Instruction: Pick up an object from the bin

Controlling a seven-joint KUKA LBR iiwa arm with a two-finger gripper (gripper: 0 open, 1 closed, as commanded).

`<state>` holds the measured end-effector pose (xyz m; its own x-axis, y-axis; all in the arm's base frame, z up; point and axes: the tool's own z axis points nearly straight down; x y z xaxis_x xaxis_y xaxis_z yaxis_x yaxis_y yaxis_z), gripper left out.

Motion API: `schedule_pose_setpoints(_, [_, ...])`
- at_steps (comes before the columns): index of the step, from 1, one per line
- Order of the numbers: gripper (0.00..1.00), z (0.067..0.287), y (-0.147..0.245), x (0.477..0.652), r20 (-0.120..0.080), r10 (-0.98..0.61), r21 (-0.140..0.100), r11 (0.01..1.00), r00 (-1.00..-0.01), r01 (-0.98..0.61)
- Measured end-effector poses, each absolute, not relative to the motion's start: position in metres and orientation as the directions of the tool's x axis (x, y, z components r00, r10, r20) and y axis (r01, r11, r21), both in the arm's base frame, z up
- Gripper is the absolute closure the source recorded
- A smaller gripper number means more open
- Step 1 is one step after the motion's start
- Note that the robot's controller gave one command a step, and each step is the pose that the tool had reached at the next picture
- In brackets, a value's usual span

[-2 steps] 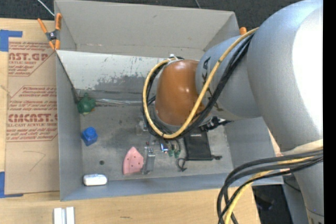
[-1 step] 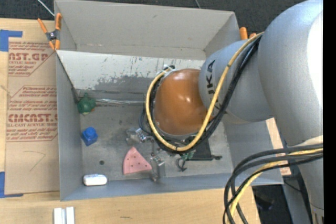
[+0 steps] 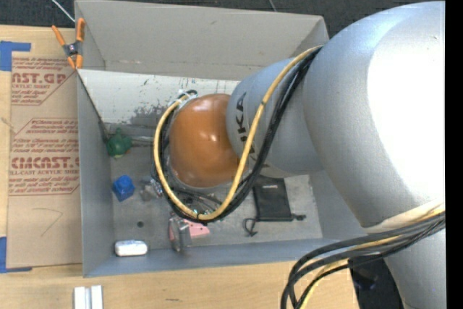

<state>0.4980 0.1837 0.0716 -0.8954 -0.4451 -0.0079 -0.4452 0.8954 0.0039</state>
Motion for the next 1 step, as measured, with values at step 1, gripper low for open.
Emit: schedule_pose_setpoints(1, [0.0, 0.0711, 0.1885, 0.4978, -0.009, -0.446, 0.005, 0.895, -0.895, -0.446])
